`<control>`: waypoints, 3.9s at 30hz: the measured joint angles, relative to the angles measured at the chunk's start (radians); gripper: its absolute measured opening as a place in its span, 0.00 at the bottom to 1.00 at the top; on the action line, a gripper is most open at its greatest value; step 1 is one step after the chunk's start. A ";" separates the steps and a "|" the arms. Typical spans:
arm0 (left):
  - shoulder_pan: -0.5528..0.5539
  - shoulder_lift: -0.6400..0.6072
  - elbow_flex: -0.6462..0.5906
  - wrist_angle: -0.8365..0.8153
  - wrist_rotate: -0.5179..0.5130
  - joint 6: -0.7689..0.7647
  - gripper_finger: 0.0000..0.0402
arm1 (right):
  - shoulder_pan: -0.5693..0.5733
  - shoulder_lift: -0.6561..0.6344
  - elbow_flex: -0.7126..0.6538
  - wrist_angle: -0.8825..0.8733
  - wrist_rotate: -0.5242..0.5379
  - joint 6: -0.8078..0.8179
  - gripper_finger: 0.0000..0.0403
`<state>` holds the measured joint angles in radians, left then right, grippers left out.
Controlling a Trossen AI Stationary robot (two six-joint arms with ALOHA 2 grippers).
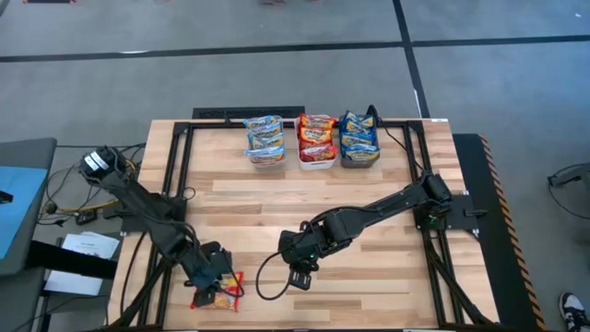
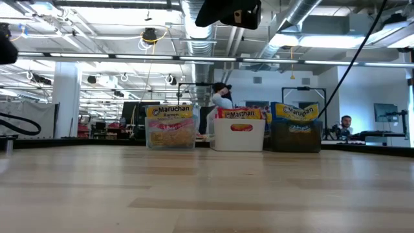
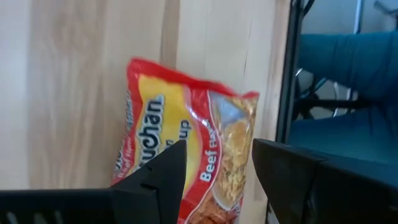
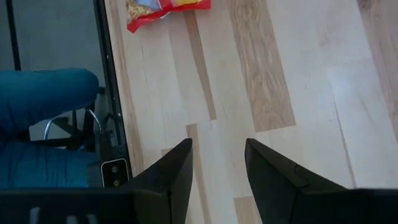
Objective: Sort Maruchan noodles
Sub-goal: Put the red noodle pack into the white bin
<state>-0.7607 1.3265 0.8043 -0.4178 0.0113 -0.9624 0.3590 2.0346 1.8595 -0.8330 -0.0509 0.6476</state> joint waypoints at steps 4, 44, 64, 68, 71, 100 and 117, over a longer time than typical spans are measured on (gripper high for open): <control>-0.029 0.062 0.000 0.019 0.002 -0.017 0.42 | -0.001 0.000 0.000 0.000 0.000 0.000 0.43; 0.007 0.290 0.005 0.051 -0.221 0.101 0.02 | 0.000 -0.001 0.000 -0.037 0.115 0.227 0.43; 0.182 0.266 0.042 0.079 -0.403 0.417 0.00 | -0.198 -0.003 0.000 -0.336 0.051 -0.035 0.38; 0.223 0.266 0.055 0.081 -0.417 0.462 0.00 | -0.261 -0.003 0.000 -0.361 0.010 -0.129 0.38; 0.251 0.266 0.060 0.085 -0.417 0.488 0.00 | -0.307 -0.003 0.000 -0.414 -0.015 -0.202 0.38; 0.448 0.262 0.063 0.087 -0.418 0.612 0.00 | -0.442 -0.102 -0.155 -0.606 -0.023 -0.530 0.38; 0.482 0.261 0.063 0.151 -0.439 0.703 0.00 | -0.550 -0.554 -0.830 0.054 -0.199 -0.379 0.38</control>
<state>-0.2790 1.5875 0.8677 -0.2670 -0.4275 -0.2597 -0.1910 1.4811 1.0294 -0.7786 -0.2494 0.2684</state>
